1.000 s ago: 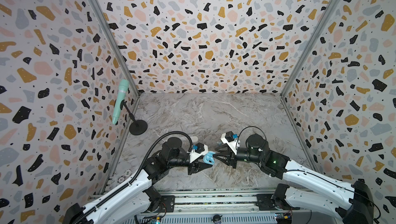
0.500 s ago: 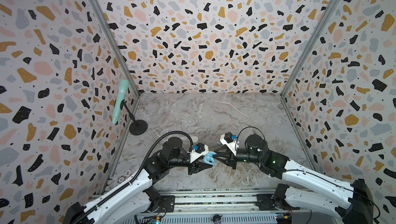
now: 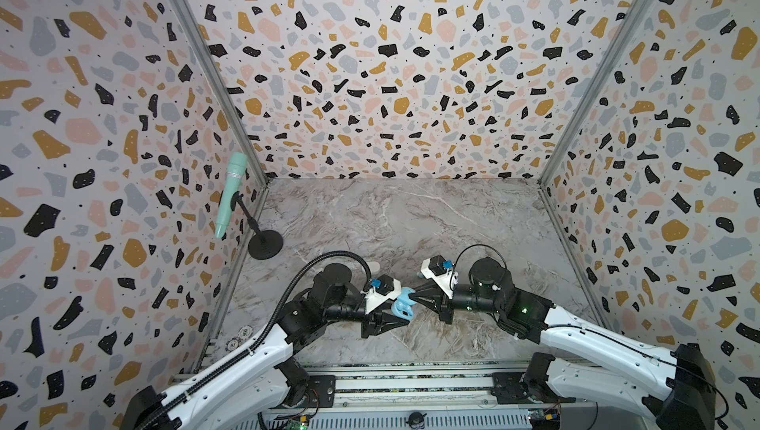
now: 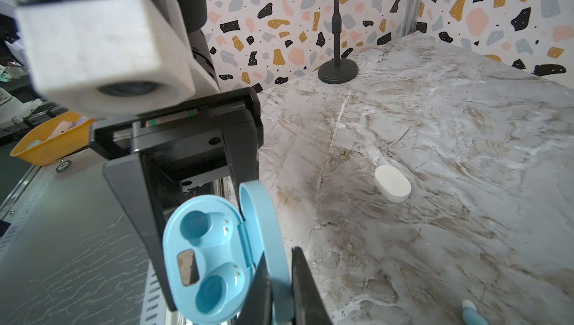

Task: Insert wireless bluetooth earbuds into charging case
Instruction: Open the charging case, then place the charging case at the center of the table.

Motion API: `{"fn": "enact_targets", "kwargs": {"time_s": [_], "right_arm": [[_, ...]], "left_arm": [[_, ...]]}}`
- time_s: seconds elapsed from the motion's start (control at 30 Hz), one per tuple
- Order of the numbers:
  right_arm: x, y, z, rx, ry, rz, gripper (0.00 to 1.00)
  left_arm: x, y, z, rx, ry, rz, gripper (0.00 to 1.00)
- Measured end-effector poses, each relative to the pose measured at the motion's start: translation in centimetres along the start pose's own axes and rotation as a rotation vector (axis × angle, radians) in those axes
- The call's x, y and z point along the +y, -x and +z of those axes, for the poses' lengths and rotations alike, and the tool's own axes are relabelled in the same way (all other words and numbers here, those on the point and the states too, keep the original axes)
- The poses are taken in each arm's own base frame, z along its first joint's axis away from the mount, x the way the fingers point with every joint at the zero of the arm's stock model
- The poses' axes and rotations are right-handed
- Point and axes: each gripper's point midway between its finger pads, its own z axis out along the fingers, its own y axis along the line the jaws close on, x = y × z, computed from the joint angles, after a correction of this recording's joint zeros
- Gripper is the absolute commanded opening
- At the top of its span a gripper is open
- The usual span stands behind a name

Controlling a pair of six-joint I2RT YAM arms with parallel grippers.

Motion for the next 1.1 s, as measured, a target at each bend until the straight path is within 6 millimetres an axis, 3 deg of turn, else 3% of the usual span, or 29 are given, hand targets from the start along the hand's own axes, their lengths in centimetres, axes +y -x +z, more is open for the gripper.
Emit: {"fn": "enact_targets", "kwargs": {"time_s": [0.13,0.3,0.47,0.73,0.93,1.1], "right_arm": [[0.3,0.0,0.0,0.000,0.006,0.012,0.00],[0.0,0.2,-0.1,-0.007,-0.018,0.016,0.00],[-1.6,1.0,-0.8,-0.039,-0.124,0.011,0.00],[-6.3,1.7,-1.1,-0.029,-0.388,0.016,0.00],[-9.5,0.0,-0.9,0.034,-0.530,-0.010,0.00],[-12.1,-1.9,-0.6,0.117,-0.610,-0.060,0.00]], "left_arm": [[1.1,0.5,-0.2,-0.017,0.069,0.011,0.84],[1.9,1.0,-0.7,-0.049,0.137,0.025,0.98],[2.2,1.6,-1.5,-0.085,0.194,0.045,1.00],[2.6,3.7,-4.3,-0.212,0.342,0.119,1.00],[4.2,6.1,-8.7,-0.399,0.592,0.137,1.00],[7.6,7.0,-14.2,-0.554,0.920,0.022,1.00]]}}
